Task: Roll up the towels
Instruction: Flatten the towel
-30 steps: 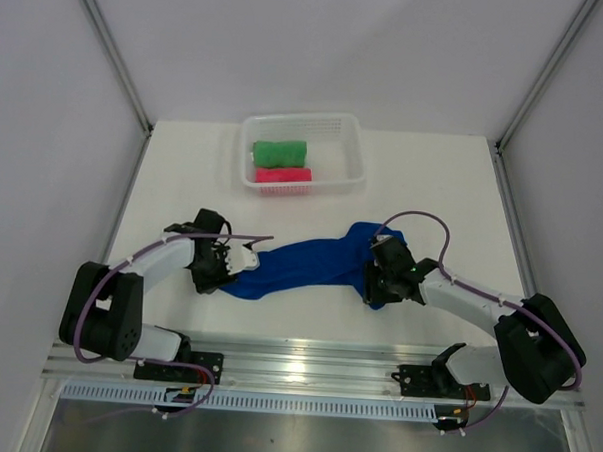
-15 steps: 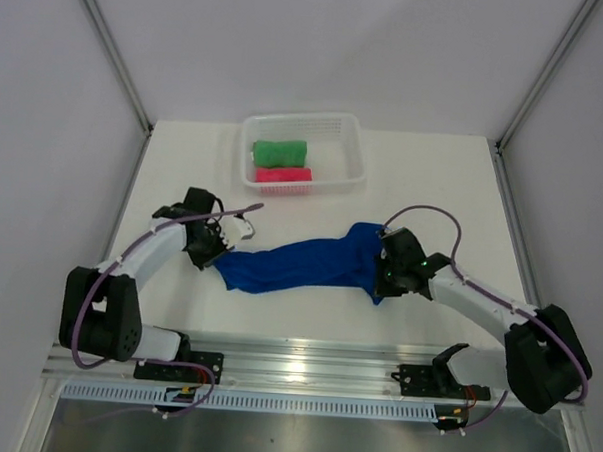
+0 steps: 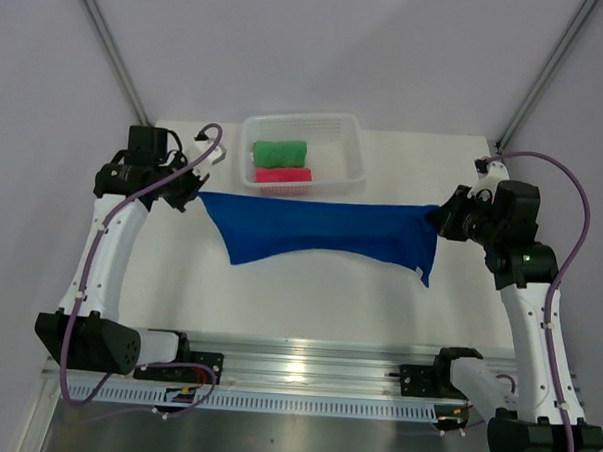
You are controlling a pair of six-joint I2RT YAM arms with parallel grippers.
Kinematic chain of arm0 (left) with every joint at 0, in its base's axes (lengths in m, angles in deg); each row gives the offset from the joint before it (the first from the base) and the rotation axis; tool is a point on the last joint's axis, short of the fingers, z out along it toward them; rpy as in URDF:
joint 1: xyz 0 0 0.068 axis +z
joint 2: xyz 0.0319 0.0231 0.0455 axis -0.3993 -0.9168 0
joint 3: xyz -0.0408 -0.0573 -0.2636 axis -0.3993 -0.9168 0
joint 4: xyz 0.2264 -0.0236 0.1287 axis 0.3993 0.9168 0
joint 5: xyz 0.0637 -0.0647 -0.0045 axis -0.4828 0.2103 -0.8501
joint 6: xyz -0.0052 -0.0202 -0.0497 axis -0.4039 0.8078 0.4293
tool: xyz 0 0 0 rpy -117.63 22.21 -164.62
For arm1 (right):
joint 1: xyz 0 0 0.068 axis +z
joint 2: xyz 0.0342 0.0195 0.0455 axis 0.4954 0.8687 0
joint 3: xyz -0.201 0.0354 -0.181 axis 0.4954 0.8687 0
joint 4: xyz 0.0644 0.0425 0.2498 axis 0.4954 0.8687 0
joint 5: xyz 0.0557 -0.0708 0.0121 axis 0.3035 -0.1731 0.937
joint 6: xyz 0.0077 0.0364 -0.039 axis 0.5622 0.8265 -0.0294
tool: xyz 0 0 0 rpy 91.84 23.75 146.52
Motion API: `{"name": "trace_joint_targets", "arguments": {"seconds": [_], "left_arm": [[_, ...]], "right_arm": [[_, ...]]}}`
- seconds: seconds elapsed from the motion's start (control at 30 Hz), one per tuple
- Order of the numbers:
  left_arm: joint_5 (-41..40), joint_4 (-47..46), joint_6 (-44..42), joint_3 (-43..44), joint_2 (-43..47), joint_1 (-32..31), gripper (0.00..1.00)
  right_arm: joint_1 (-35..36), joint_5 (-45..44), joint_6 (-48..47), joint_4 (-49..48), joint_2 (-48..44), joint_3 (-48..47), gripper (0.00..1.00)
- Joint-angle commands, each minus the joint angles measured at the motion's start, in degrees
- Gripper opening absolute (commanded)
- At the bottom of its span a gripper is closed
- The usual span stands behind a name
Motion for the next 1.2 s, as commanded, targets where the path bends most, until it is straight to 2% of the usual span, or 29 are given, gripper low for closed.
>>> {"name": "trace_joint_targets", "arguments": {"seconds": [0.0,0.1,0.23,0.47,0.6,0.73,0.83,0.87,0.93,0.97,1.03,1.07,1.13,1.17], "left_arm": [[0.5,5.0,2.0,7.4,2.5,0.6,0.01],[0.4,6.0,1.8,10.7,2.7,0.6,0.01],[-0.5,2.5,0.9,10.4,1.7,0.6,0.01],[-2.4,0.6,1.2,17.4,-6.5,0.6,0.01],[-4.1,-1.6,0.2,18.8,-7.9,0.6,0.01],[-4.9,-2.4,-0.9,17.5,-7.0,0.5,0.01],[-4.5,-4.0,-1.4,12.6,-5.3,0.6,0.00],[-3.7,-3.8,-2.1,8.5,-3.6,0.6,0.01],[-0.1,-3.7,-4.8,5.0,-1.3,0.6,0.01],[0.5,-4.2,-5.6,-1.4,1.3,0.6,0.01],[1.9,-4.1,-8.8,-5.3,3.4,0.6,0.01],[1.6,-3.9,-9.5,-11.2,4.4,0.6,0.00],[-0.1,-4.2,-10.4,-14.8,4.1,1.0,0.01],[-0.7,-4.8,-10.6,-20.6,3.9,1.4,0.01]], "right_arm": [[-2.2,5.8,-2.9,5.4,1.5,-5.3,0.00],[-4.1,7.0,-2.8,5.3,1.4,-7.1,0.00],[-4.3,8.1,-3.0,2.0,4.0,-5.8,0.00],[-5.1,8.6,-4.4,-3.4,16.1,-11.0,0.00],[-5.1,7.0,-5.7,-2.2,20.0,-14.1,0.00],[-5.1,5.5,-7.7,0.4,18.8,-12.8,0.00],[-5.1,4.5,-8.5,0.6,16.4,-9.0,0.00],[-5.1,4.2,-8.6,0.6,14.7,-5.6,0.00],[-5.1,4.0,-8.3,1.2,13.2,-2.1,0.00],[-4.7,4.0,-7.6,1.4,12.5,2.3,0.00],[-3.8,3.5,-4.2,0.8,10.4,7.6,0.02],[-1.7,3.3,-2.7,-1.0,9.7,13.5,0.04],[2.2,1.8,2.3,-3.6,8.3,19.1,0.11],[4.3,1.4,4.3,-7.0,8.2,21.4,0.15]]}}
